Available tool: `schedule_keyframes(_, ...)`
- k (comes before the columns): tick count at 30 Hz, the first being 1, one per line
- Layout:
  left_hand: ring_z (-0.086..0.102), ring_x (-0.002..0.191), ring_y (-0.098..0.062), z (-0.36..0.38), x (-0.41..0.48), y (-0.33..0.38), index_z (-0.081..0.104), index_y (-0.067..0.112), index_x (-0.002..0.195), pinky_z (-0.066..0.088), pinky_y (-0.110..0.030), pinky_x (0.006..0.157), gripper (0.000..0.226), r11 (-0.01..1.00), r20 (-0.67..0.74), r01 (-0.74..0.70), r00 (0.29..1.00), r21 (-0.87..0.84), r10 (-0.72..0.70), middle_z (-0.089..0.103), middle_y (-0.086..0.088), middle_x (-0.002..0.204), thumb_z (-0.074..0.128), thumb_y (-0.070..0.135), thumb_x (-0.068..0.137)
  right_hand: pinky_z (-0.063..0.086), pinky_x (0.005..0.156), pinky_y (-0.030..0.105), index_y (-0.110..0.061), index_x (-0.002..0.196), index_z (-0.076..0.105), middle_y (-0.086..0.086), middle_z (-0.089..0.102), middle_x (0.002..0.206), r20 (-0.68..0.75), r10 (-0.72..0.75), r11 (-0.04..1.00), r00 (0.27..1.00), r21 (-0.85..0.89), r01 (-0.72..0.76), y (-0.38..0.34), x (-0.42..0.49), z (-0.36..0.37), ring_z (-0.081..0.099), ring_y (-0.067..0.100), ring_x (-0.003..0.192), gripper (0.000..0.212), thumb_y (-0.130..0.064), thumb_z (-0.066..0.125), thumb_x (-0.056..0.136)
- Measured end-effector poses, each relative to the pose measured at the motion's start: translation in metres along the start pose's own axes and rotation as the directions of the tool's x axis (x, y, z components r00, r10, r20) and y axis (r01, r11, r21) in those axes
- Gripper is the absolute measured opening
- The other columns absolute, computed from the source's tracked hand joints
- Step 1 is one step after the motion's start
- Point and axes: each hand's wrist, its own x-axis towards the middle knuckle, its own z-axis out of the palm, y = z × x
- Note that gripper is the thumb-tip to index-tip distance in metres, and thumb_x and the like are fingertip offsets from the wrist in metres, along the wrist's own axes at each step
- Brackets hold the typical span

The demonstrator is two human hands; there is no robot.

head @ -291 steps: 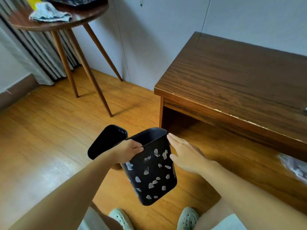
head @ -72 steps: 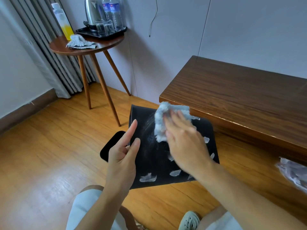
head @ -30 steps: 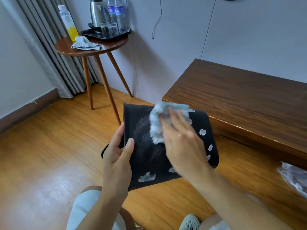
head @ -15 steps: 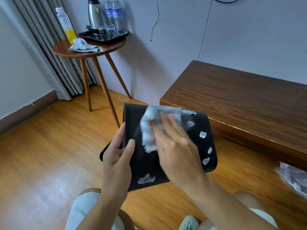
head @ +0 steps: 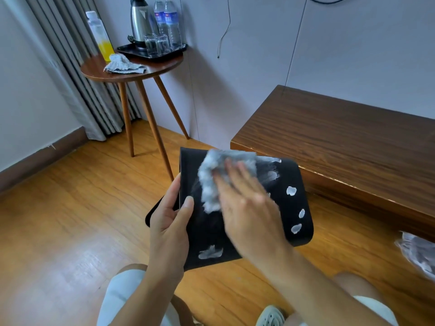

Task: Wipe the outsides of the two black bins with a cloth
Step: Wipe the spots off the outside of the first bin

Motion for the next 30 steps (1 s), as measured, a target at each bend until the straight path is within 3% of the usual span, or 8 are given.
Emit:
schedule_keyframes(4, 0.069, 0.119, -0.028, 0.001, -0.002, 0.004, 0.051, 0.03, 0.147, 0.06, -0.044, 0.093, 0.049, 0.999, 0.033, -0.023, 0.999, 0.041, 0.021, 0.068, -0.003, 0.135, 0.043, 0.004, 0.106, 0.039, 0.117, 0.049, -0.017, 0.153, 0.042, 0.008, 0.04, 0.16, 0.033, 0.195, 0.981, 0.98, 0.013, -0.196, 0.026, 0.027, -0.01, 0.03, 0.028, 0.152, 0.05, -0.029, 0.032, 0.105)
schedule_keyframes(7, 0.069, 0.117, -0.033, 0.0, 0.002, 0.001, 0.05, 0.03, 0.148, 0.059, -0.047, 0.094, 0.049, 0.996, 0.079, -0.033, 0.996, 0.085, 0.026, 0.07, -0.006, 0.131, 0.043, 0.004, 0.107, 0.039, 0.118, 0.049, -0.019, 0.154, 0.038, 0.007, 0.039, 0.16, 0.044, 0.129, 0.991, 0.991, 0.014, -0.13, 0.008, 0.022, -0.009, 0.03, 0.028, 0.152, 0.049, -0.026, 0.034, 0.106)
schedule_keyframes(13, 0.063, 0.127, -0.026, 0.002, 0.0, -0.003, 0.052, 0.016, 0.147, 0.052, -0.039, 0.106, 0.046, 0.99, 0.08, -0.091, 0.993, 0.106, 0.083, 0.068, -0.006, 0.135, 0.047, 0.005, 0.103, 0.037, 0.12, 0.048, -0.02, 0.151, 0.046, 0.005, 0.04, 0.16, 0.027, -0.115, 0.993, 0.993, 0.037, 0.114, -0.019, -0.014, 0.003, 0.028, 0.024, 0.154, 0.048, -0.018, 0.047, 0.103)
schedule_keyframes(16, 0.065, 0.125, -0.028, 0.003, -0.002, -0.007, 0.045, 0.018, 0.152, 0.052, -0.048, 0.104, 0.05, 0.994, 0.082, -0.061, 0.995, 0.093, 0.054, 0.068, -0.005, 0.136, 0.044, 0.001, 0.105, 0.039, 0.118, 0.047, -0.02, 0.152, 0.043, 0.006, 0.042, 0.159, 0.032, 0.0, 1.0, 0.999, 0.015, 0.0, 0.001, 0.007, -0.002, 0.033, 0.026, 0.151, 0.045, -0.016, 0.043, 0.107)
schedule_keyframes(19, 0.067, 0.121, -0.03, 0.007, -0.005, -0.004, 0.043, 0.018, 0.154, 0.058, -0.046, 0.096, 0.052, 0.996, 0.101, -0.045, 0.994, 0.071, 0.037, 0.068, -0.006, 0.136, 0.041, -0.002, 0.106, 0.037, 0.118, 0.049, -0.019, 0.153, 0.043, 0.003, 0.041, 0.16, 0.034, 0.169, 0.985, 0.985, 0.042, -0.17, 0.017, 0.03, -0.012, 0.03, 0.027, 0.152, 0.047, -0.021, 0.038, 0.106)
schedule_keyframes(23, 0.065, 0.124, -0.033, 0.006, 0.005, -0.002, 0.046, 0.022, 0.152, 0.05, -0.054, 0.105, 0.05, 0.995, 0.07, -0.053, 0.996, 0.087, 0.046, 0.069, -0.007, 0.134, 0.045, 0.002, 0.106, 0.038, 0.119, 0.049, -0.019, 0.152, 0.04, 0.003, 0.041, 0.159, 0.02, 0.04, 0.998, 0.999, 0.041, -0.04, -0.008, 0.013, -0.008, 0.029, 0.025, 0.153, 0.046, -0.017, 0.038, 0.106)
schedule_keyframes(27, 0.064, 0.127, -0.03, 0.007, 0.008, 0.002, 0.053, 0.024, 0.146, 0.052, -0.044, 0.106, 0.048, 0.997, 0.04, -0.063, 0.997, 0.05, 0.061, 0.069, -0.006, 0.135, 0.045, 0.0, 0.105, 0.038, 0.119, 0.047, -0.021, 0.153, 0.038, 0.003, 0.038, 0.161, 0.023, -0.089, 0.996, 0.996, 0.034, 0.088, -0.021, -0.006, -0.002, 0.026, 0.023, 0.154, 0.048, -0.019, 0.043, 0.106)
schedule_keyframes(30, 0.069, 0.118, -0.031, 0.007, 0.002, 0.005, 0.057, 0.035, 0.139, 0.058, -0.046, 0.097, 0.049, 0.998, 0.026, -0.053, 0.998, 0.022, 0.053, 0.072, -0.002, 0.129, 0.044, 0.003, 0.105, 0.042, 0.116, 0.048, -0.018, 0.151, 0.042, 0.004, 0.043, 0.158, -0.009, 0.021, 1.0, 1.0, 0.004, -0.021, 0.006, 0.006, -0.007, 0.033, 0.025, 0.151, 0.046, -0.016, 0.043, 0.106)
